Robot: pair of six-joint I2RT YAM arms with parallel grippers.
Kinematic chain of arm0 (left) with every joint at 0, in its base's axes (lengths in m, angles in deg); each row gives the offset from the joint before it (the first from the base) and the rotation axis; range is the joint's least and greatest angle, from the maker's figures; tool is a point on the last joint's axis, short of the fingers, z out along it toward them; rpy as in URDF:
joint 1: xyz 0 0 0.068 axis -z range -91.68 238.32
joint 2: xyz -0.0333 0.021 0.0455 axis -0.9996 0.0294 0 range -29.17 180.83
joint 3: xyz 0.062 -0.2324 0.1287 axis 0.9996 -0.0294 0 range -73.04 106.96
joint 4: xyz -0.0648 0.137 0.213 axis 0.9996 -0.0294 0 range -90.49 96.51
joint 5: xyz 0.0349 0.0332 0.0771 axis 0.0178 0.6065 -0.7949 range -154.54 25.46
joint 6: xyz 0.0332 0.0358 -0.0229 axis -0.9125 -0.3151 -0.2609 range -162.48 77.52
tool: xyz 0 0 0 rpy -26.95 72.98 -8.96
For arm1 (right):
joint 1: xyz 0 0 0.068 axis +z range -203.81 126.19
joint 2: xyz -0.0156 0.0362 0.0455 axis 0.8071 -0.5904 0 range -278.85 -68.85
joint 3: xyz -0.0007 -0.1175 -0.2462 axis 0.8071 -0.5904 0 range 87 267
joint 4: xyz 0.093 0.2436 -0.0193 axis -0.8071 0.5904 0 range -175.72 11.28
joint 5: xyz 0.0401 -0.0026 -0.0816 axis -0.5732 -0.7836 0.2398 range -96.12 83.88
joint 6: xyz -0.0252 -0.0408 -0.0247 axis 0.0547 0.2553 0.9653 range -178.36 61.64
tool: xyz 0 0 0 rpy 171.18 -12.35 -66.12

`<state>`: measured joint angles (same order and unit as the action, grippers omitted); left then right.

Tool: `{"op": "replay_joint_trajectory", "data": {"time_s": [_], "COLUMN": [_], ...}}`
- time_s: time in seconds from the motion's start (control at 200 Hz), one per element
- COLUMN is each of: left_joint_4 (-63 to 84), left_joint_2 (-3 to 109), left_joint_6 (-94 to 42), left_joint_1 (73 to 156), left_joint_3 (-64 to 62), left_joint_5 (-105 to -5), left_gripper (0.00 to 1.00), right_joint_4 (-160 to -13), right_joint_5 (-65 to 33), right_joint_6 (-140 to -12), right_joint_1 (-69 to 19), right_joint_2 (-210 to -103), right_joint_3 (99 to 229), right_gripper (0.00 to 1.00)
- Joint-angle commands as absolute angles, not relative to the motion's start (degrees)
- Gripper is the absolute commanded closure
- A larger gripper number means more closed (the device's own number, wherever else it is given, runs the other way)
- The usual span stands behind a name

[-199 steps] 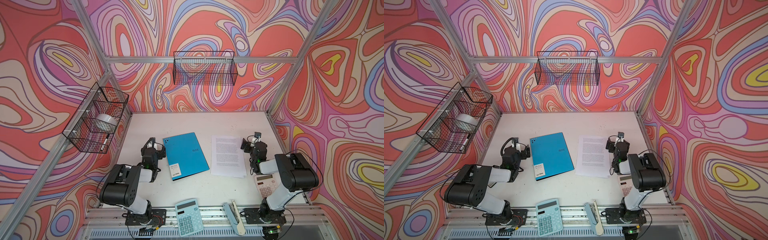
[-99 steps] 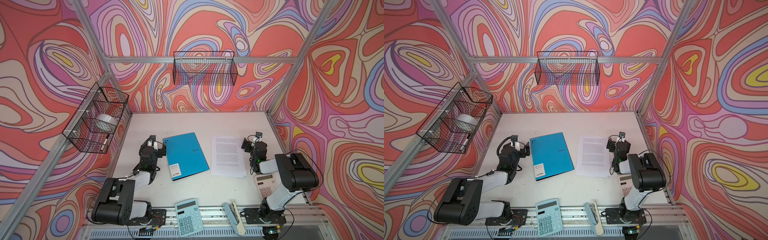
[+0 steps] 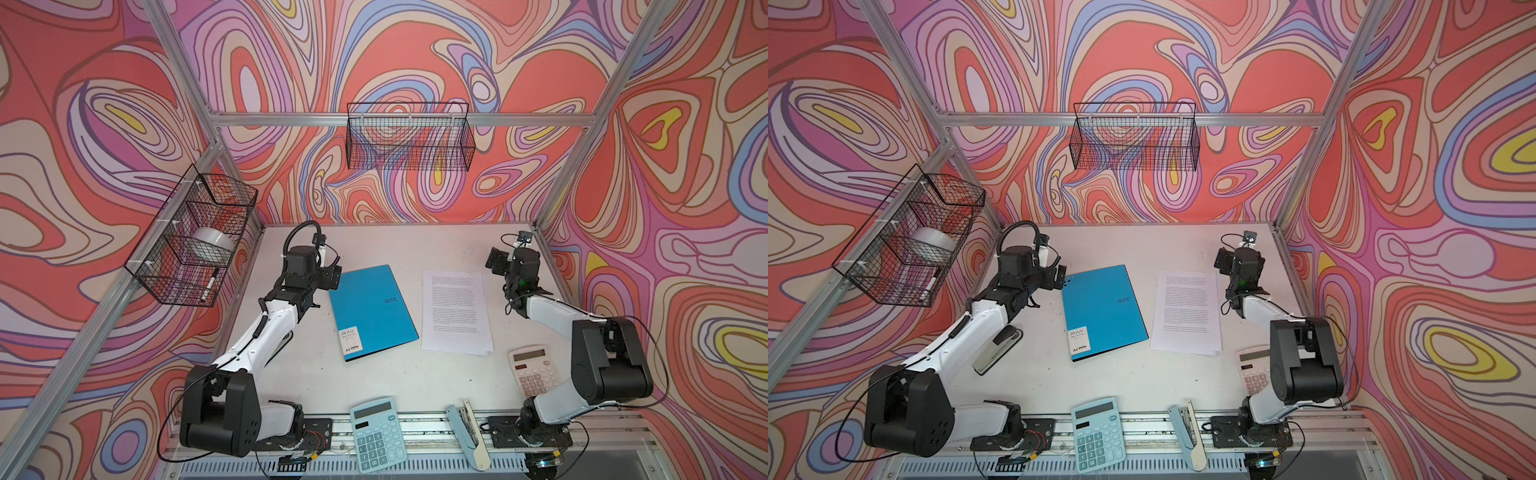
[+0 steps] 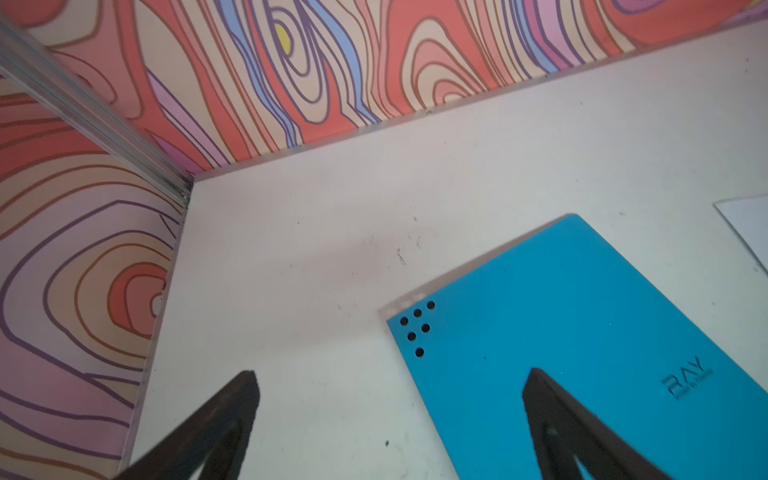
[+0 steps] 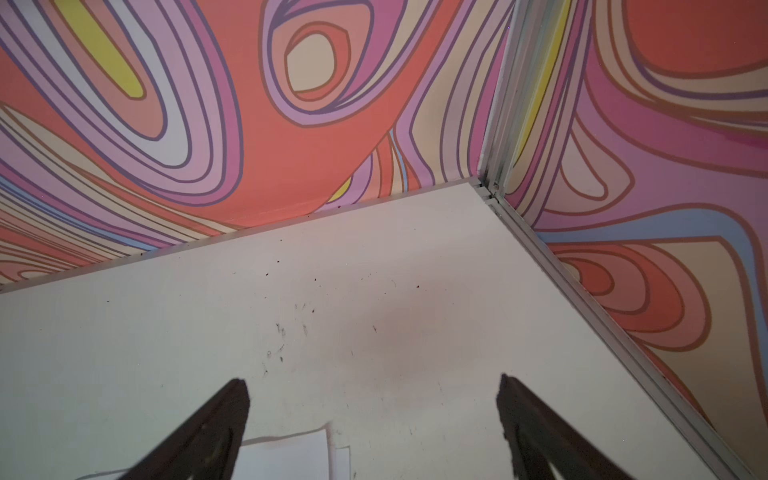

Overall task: Put the files into the folder
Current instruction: 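Raise both arms and move the grippers over the blue folder and papers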

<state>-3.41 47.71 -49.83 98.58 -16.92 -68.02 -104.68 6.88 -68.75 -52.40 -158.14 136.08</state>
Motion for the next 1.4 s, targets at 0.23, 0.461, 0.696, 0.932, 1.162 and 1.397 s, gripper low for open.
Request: {"op": "replay_joint_trajectory", "data": {"time_s": [0.23,0.461,0.696,0.932,1.162,1.397], "left_joint_4": [-46.21,-54.51,-50.12,-47.65,-45.90,-46.47], "left_joint_2": [57.86,63.06,62.15,55.11,54.56,60.91], "left_joint_6": [-39.40,-32.10,-31.36,-37.12,-31.47,-24.16], "left_joint_1": [101.24,101.24,101.24,101.24,101.48,102.38], "left_joint_3": [7.07,13.86,9.99,3.28,0.53,0.19], "left_joint_5": [-63.39,-60.26,-60.76,-64.59,-57.55,-54.55], "left_gripper": [0.00,0.00,0.00,0.00,0.00,0.00], "right_joint_4": [-62.95,-53.02,-49.47,-45.79,-40.85,-39.57], "right_joint_5": [3.31,-5.35,-9.30,-14.07,-19.47,-24.86], "right_joint_6": [-86.30,-86.56,-86.33,-85.18,-84.38,-86.12], "right_joint_1": [-52.56,-52.52,-52.51,-52.49,-52.09,-49.66], "right_joint_2": [-154.92,-150.01,-144.36,-142.06,-144.07,-143.20], "right_joint_3": [148.79,148.02,145.63,146.58,149.62,149.88], "right_gripper": [0.02,0.02,0.04,0.06,0.07,0.07]}}
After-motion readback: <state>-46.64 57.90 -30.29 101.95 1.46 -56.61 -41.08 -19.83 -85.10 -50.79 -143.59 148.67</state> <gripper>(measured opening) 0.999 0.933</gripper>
